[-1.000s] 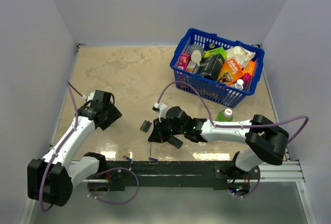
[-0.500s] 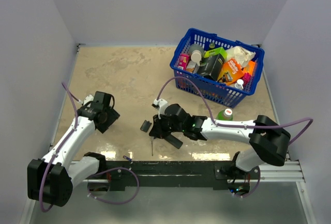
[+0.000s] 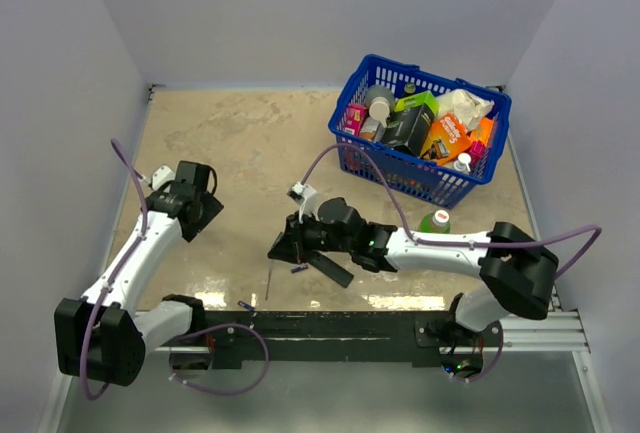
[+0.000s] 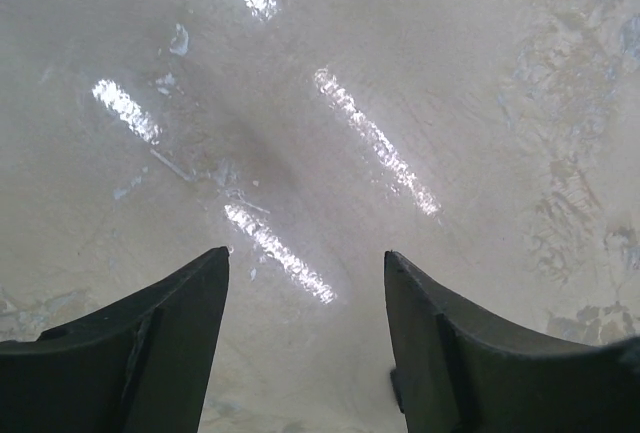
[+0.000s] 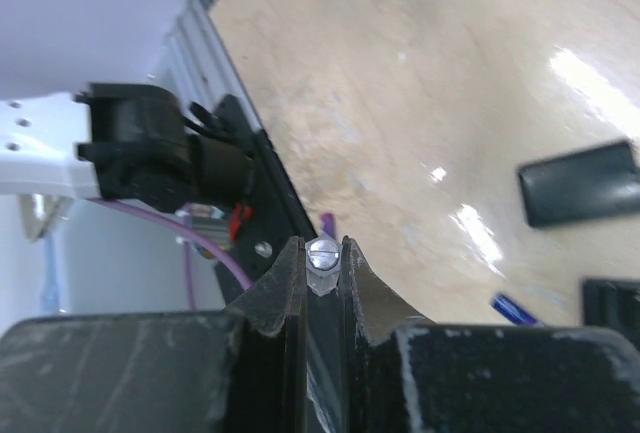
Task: Unload the batteries from the remote control
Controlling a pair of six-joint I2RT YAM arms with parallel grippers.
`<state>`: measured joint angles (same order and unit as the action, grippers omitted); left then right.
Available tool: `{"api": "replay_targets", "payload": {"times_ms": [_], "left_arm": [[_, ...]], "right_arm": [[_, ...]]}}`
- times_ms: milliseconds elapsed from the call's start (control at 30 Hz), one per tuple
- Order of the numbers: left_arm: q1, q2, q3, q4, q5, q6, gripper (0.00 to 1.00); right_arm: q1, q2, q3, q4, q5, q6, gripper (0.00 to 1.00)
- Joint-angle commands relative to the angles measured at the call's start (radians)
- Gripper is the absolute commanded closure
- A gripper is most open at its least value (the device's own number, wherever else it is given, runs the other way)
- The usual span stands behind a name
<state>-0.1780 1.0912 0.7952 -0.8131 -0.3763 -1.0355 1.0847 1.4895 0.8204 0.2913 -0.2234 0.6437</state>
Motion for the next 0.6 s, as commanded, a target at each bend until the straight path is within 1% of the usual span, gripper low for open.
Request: {"api": "replay_targets", "payload": {"times_ms": [0,100,233,333,567], "left_arm": [[0.035,0.013,0.019,0.023,-0.032,0.067,0.32],[0.051,0.001,-0.002,0.046,-0.001,0.103,0.32],[0.061,-0.024,-0.025,0.069,0.023,0.137,0.32],[0.064,-0.031,-0.037,0.078,0.027,0.152,0.32],[0.069,-0.028,-0.065,0.104,0.057,0.166,0.32]], "right_arm": [[0.041,0.063,-0.001,0.233,0.004,0.123,1.0],[0.072,0.133,0.031,0.279,-0.005,0.154,1.0],[0.113,0.204,0.109,0.278,-0.007,0.157,1.0],[0.147,0.244,0.144,0.263,0.021,0.14,1.0],[0.169,0.305,0.18,0.236,0.088,0.106,1.0]]}}
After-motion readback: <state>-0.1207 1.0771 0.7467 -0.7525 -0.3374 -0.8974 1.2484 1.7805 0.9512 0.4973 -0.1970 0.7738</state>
